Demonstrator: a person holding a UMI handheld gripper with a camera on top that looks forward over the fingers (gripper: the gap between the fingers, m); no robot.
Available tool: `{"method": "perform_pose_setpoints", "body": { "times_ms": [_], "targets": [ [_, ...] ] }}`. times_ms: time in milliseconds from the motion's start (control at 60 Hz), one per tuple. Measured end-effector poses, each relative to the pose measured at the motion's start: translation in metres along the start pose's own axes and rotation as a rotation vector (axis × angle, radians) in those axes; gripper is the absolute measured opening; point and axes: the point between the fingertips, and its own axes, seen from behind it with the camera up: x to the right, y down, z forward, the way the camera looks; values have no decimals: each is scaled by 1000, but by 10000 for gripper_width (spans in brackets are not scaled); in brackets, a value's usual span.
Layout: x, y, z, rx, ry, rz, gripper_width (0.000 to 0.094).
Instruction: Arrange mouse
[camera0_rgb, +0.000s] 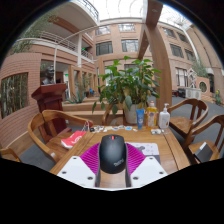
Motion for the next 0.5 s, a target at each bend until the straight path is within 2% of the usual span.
{"method": "perform_pose_setpoints", "body": {
  "times_ms": [83, 183, 267, 367, 433, 500],
  "targets": [
    [20, -44, 26, 72, 27, 5, 338],
    [53, -64, 79, 83, 103, 20, 336],
    [86, -39, 130, 21, 170, 20, 335],
    [115, 15, 179, -115, 217, 30, 338],
    [128, 58, 205, -206, 240, 30, 340],
    [137, 87, 212, -255, 256, 34, 354]
  ]
}}
